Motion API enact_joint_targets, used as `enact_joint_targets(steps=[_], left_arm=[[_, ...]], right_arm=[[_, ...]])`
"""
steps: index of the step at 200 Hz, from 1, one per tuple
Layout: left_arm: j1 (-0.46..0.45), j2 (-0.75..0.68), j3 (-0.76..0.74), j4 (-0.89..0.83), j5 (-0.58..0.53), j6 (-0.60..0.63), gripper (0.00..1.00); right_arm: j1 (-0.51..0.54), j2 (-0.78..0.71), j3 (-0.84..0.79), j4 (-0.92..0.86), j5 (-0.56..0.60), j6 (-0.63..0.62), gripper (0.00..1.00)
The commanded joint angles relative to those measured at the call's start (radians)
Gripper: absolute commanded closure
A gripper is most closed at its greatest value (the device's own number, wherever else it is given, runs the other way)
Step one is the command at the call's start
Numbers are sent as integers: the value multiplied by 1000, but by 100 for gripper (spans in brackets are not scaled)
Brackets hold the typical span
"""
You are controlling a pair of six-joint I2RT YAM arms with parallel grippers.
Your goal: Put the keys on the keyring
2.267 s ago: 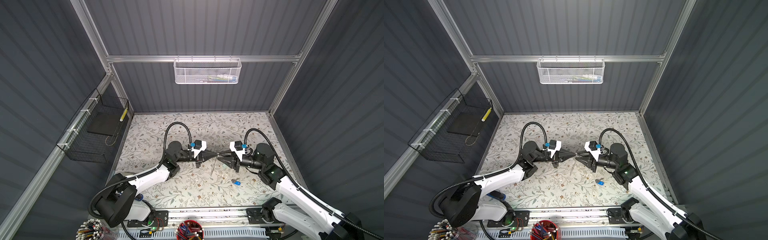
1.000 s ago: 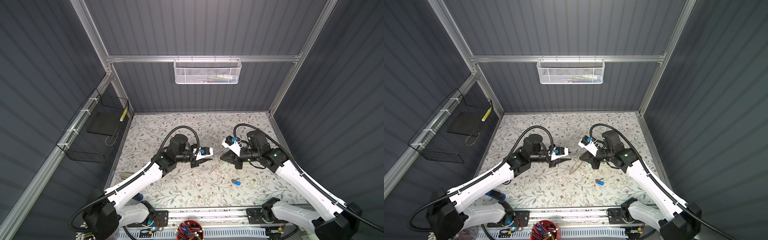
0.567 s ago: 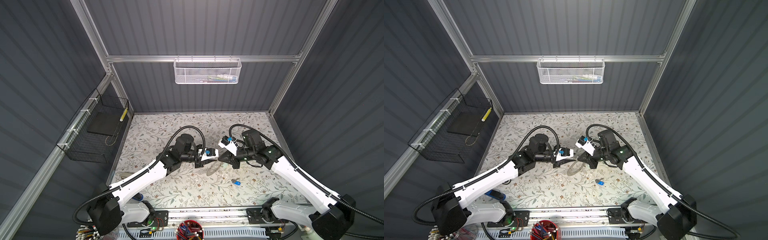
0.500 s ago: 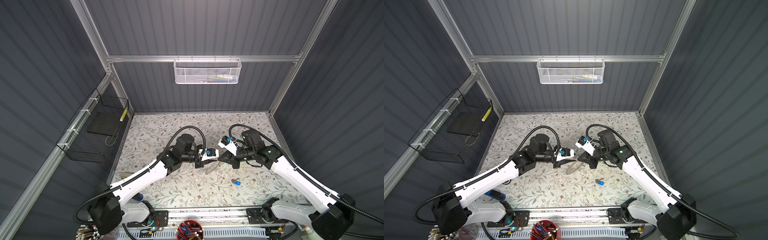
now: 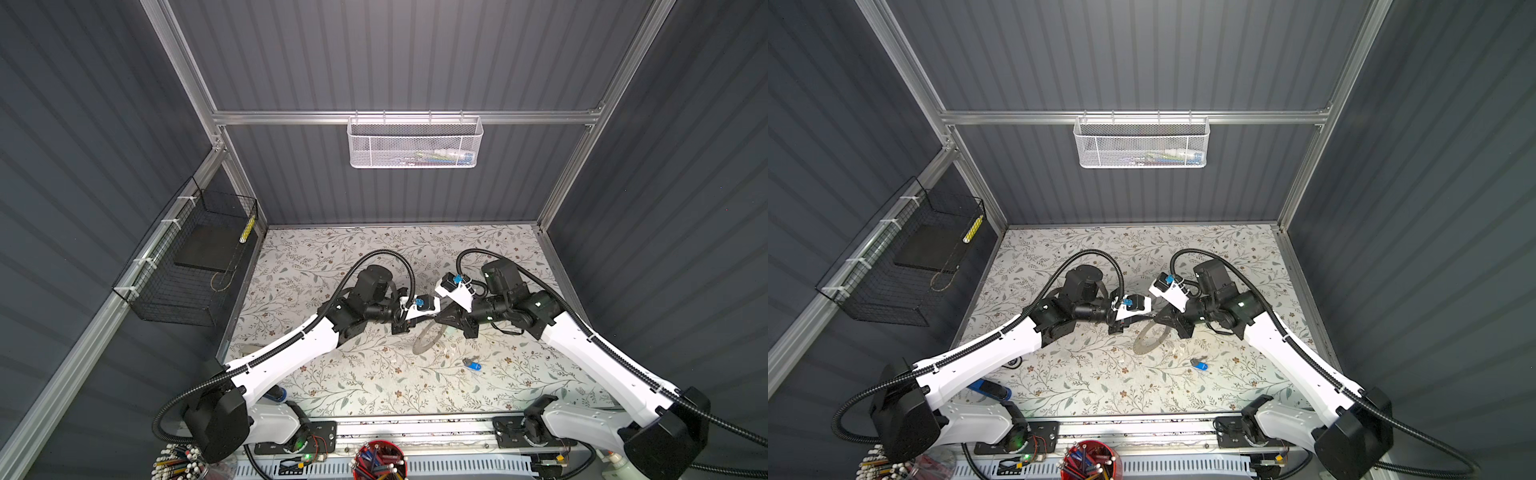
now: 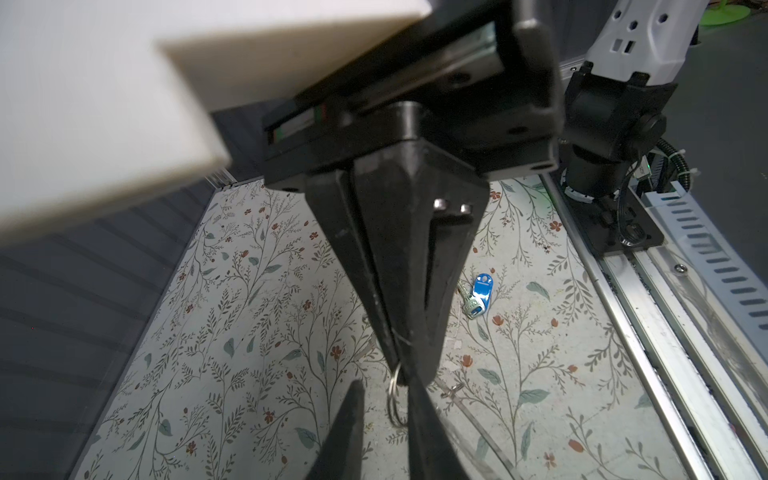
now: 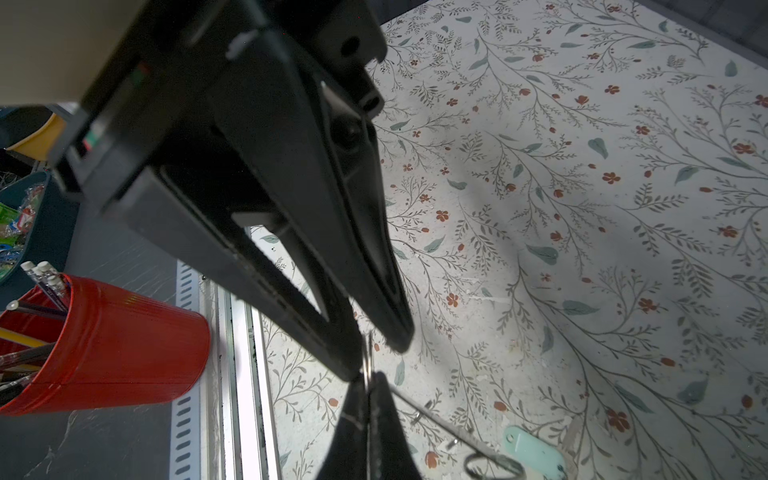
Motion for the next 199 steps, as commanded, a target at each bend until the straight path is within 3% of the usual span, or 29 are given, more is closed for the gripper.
enact_joint_targets(steps=[1,33,48,66,121,151,199], left_arm=[[-6,16,33,-43,26,19,83],[-7,26,37,-51,72,11,90],[-7,28,38,-43,112,-2,100],[-4,34,38,-20,132,-44,100],[59,-7,-63,235,157,-284,100],[81,-15,-120,361,167,-377,100],[108,-10,-191,551,164,-506,100]], right_arm=[[6,-19,20,35,-13,-25,100],[11,-32,-1,66,0,-51,100],[11,-73,-17,95,16,-53,98],[11,-100,-43,135,59,-35,81],[-24,-215,-180,334,107,113,53],[-52,-237,-224,407,120,220,48],[-56,-220,-237,436,120,282,43]])
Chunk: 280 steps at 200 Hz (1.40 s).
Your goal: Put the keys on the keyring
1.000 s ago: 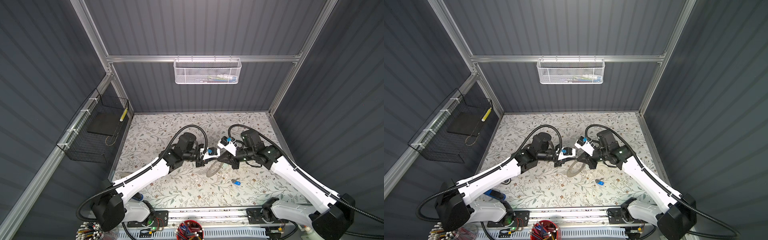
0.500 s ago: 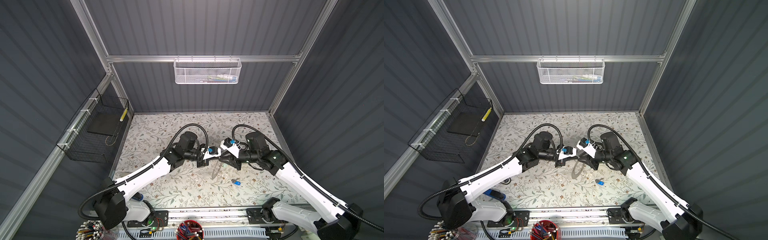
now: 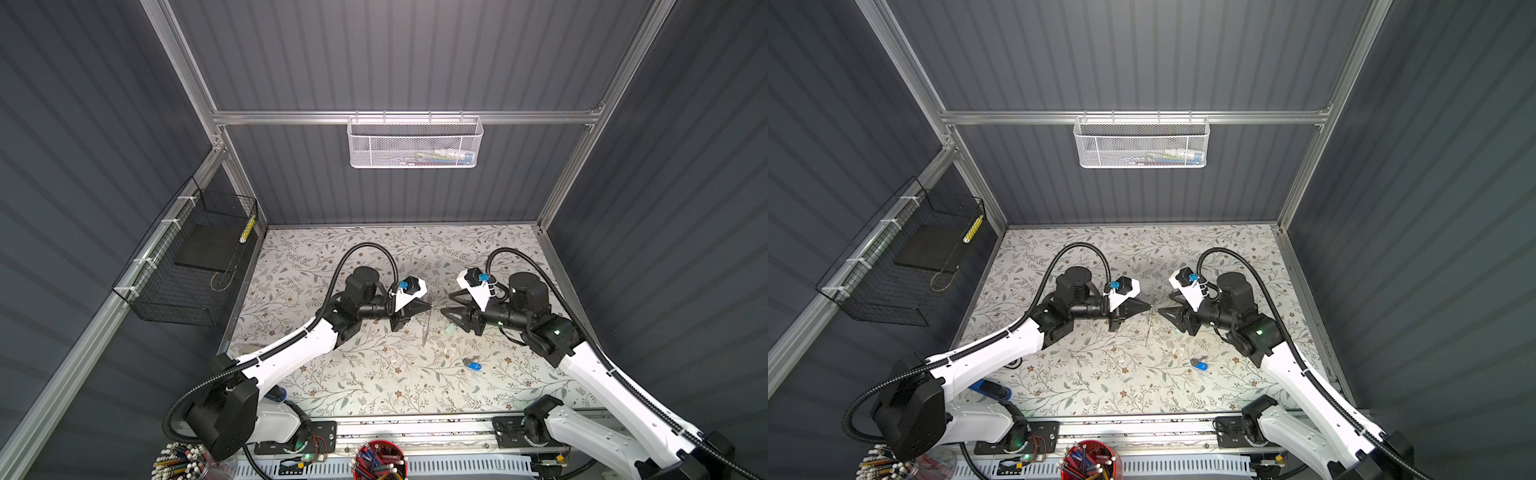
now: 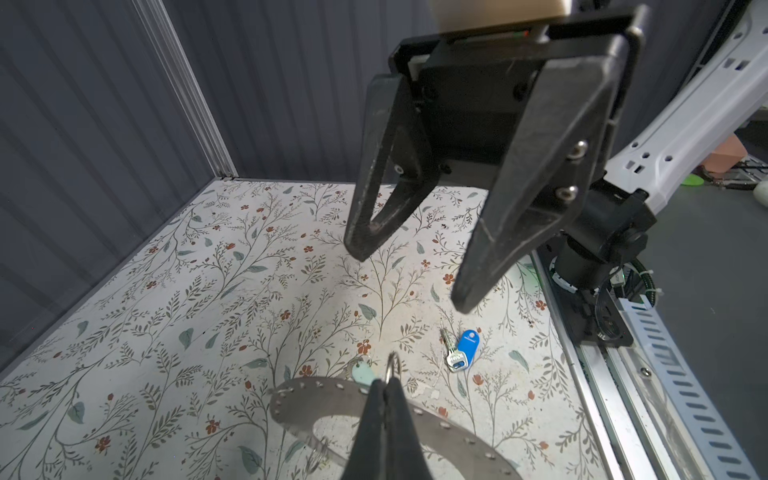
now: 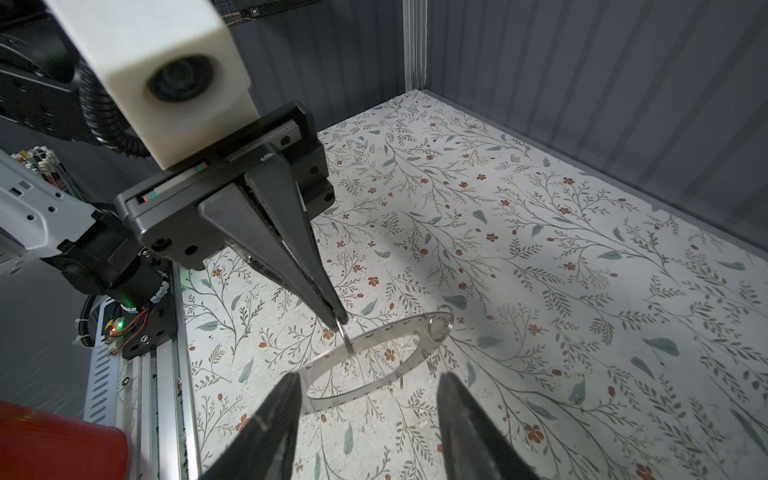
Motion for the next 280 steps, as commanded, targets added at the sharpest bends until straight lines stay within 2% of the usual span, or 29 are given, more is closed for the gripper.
enact_joint_targets(steps=[1,31,68,99,132,181,280], left_arm=[[10,-24,-32,175,27,-107,100],[11,-16,-66,274,27,-155,100],[21,-17,-113,398,45,-210,100],[30,2,-142,524,104,-269,100],[39,26,-164,648,158,-327,100],[40,57,-157,705,222,-362,100],[41,82,-135,718,272,-385,100]], right_arm=[[-2,7,-15,54,2,67,43],[-2,2,-42,108,9,108,40],[-2,-26,-69,145,-2,102,37],[-2,-30,-85,166,-82,63,37],[-2,-30,-96,196,-115,31,44],[-2,-19,-110,254,-160,23,55],[-2,9,-101,276,-234,14,76]])
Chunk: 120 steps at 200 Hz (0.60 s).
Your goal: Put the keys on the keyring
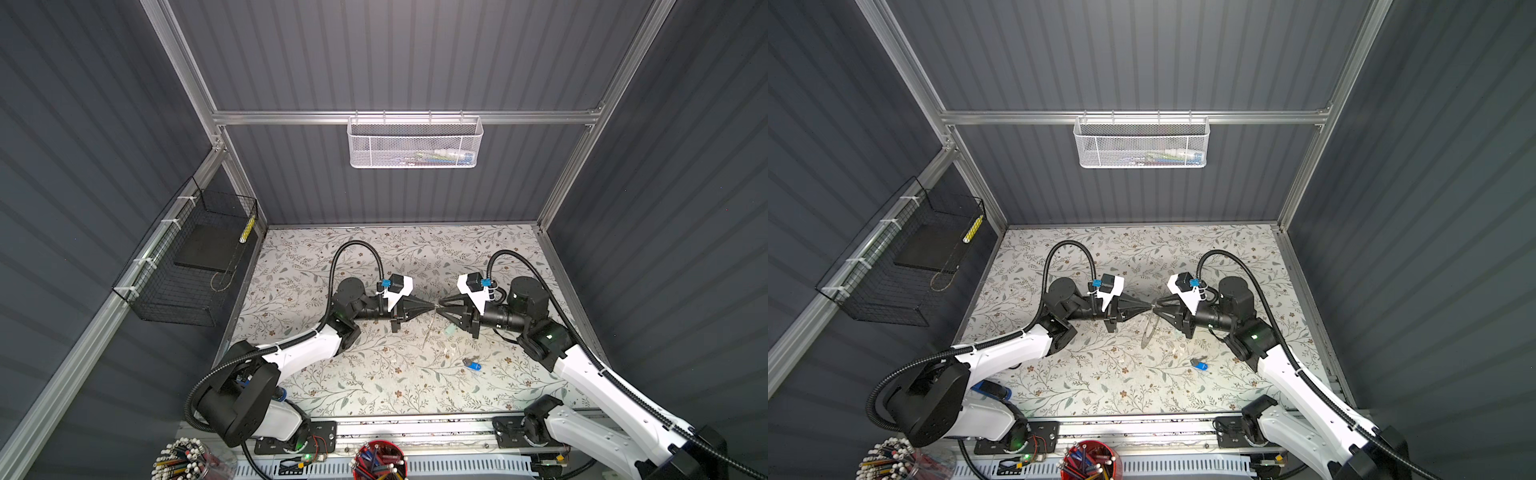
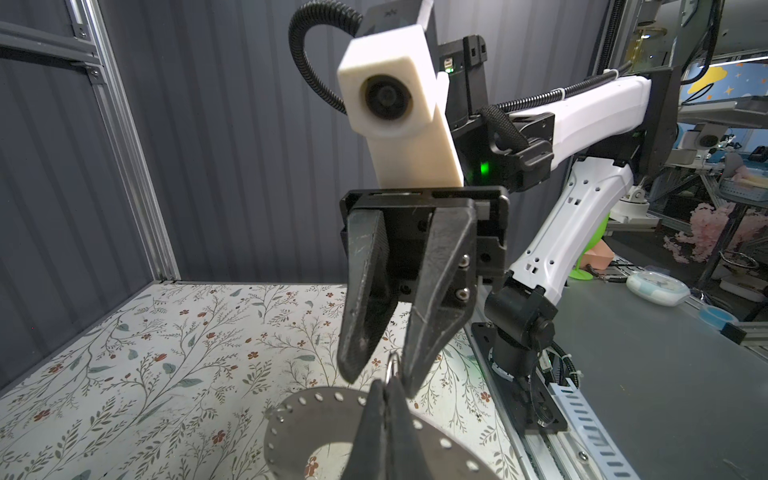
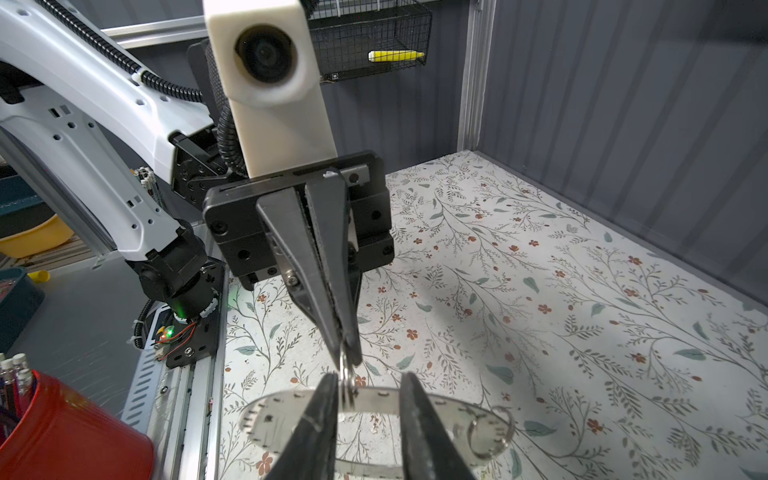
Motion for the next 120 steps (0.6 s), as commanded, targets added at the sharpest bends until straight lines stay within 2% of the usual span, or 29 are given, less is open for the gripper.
enact_joint_targets(steps=[1,36,88,96,107,120], left_arm=[[7,3,17,46,29,-18,100],[7,4,21,45,32,-21,100],[7,15,30,39,37,-24,100],[9,12,26,38,27,-25,93],[18,2,15,36,4,-24,77],[41,-23,3,6,-41,-28,65]], right_arm=[[-3,8,0,20,-37,-7,77],[-2,20,3,21,-70,-12,86],[-2,29,6,26,-91,-24,94],[-3,28,4,21,-91,-30,95],[-2,23,0,16,-84,-39,96],[-3,14,-6,16,-73,-45,97]])
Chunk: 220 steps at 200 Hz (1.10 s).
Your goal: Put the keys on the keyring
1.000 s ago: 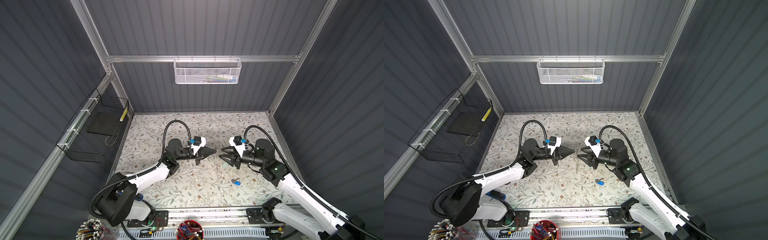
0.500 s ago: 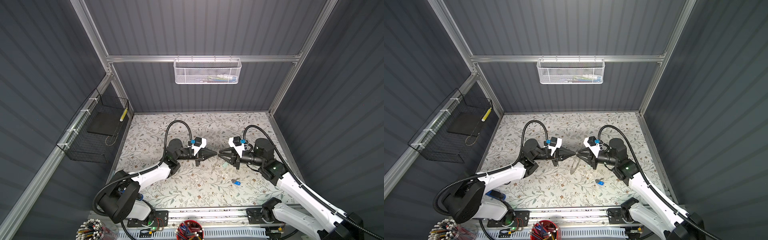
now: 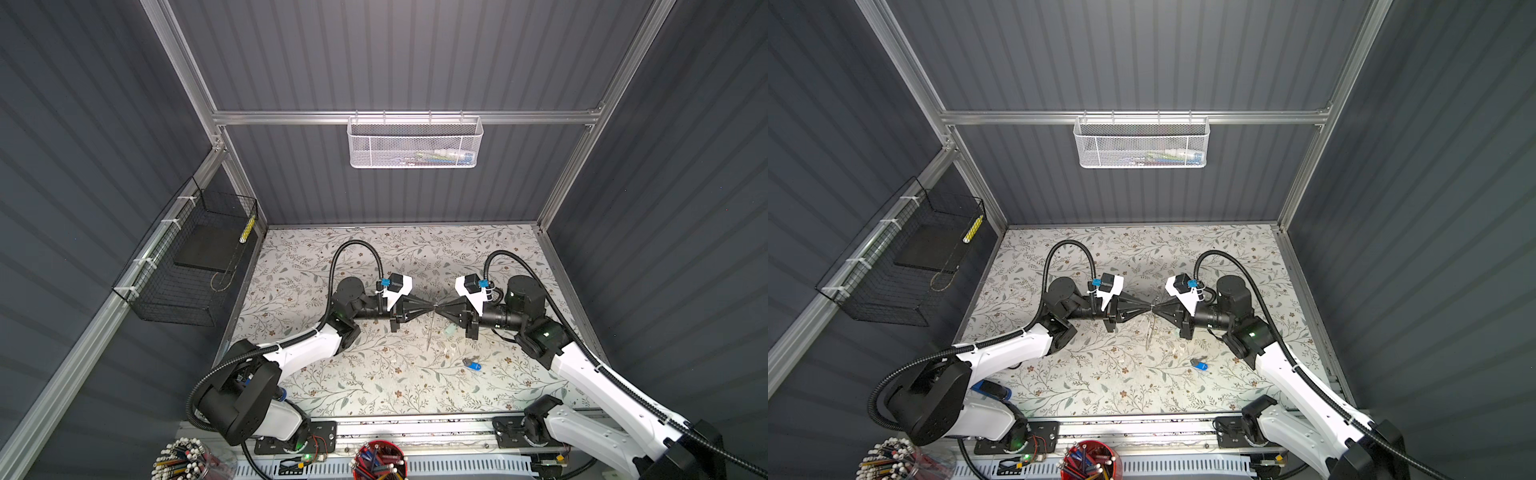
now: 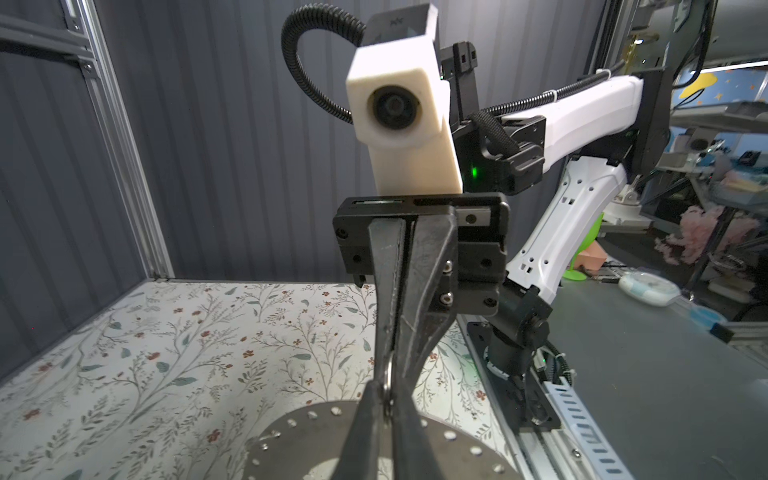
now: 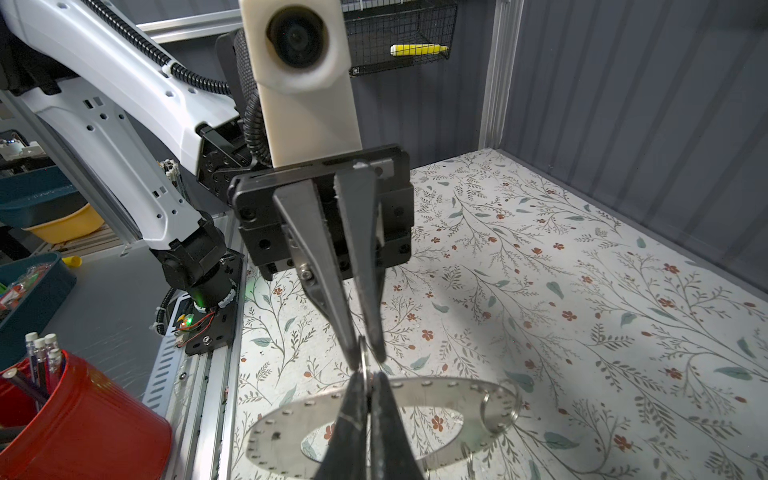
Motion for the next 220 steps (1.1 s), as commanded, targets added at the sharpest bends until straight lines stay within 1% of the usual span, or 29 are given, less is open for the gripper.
enact_joint_targets(steps=[1,14,21,30,43,60,71,88,99,120,148,158,166,169,177,179,185,200,215,220], left_arm=[[32,-33,0,-6,-51,-8,65],[58,-69,-3,-76,-114,-13,53],[66,-92,3,-151,-176,-12,49],[74,-124,27,-277,-259,0,42],[76,-158,87,-485,-358,62,32],[76,-163,137,-624,-466,79,29],[77,-158,159,-677,-470,112,28],[77,-151,167,-699,-449,146,23],[77,-141,176,-715,-455,155,22],[77,-107,223,-802,-455,198,20],[77,-55,273,-847,-533,162,17],[77,-48,282,-845,-536,158,12],[77,-47,278,-823,-554,129,1],[77,-49,277,-818,-563,122,0],[77,-49,268,-794,-581,109,0],[77,-49,265,-788,-605,108,0],[77,-49,260,-776,-623,112,0],[77,-42,257,-778,-631,111,0],[77,-17,278,-806,-638,80,0],[77,-3,294,-829,-631,79,0]], right_arm=[[-2,-13,-7,7,-14,-19,97],[-2,-23,-12,0,-2,-31,98],[-3,-26,-14,-4,3,-38,98],[-5,-31,-16,-4,9,-44,98],[-7,-38,-18,-4,22,-56,99],[-5,-47,-23,-6,53,-83,99],[-6,-54,-25,-5,69,-103,99],[-5,-64,-24,-24,96,-155,99],[-1,-78,-26,-46,105,-226,100],[25,-114,-42,-70,195,-361,100],[47,-150,-60,-75,292,-509,99],[54,-153,-60,-85,316,-561,100],[61,-157,-63,-87,343,-596,100],[63,-158,-67,-84,353,-610,100],[71,-162,-79,-71,380,-646,100],[72,-163,-81,-68,388,-653,100],[76,-163,-89,-53,412,-672,100],[78,-164,-115,4,463,-713,100],[80,-160,-132,41,466,-748,100],[80,-157,-135,48,501,-763,100]])
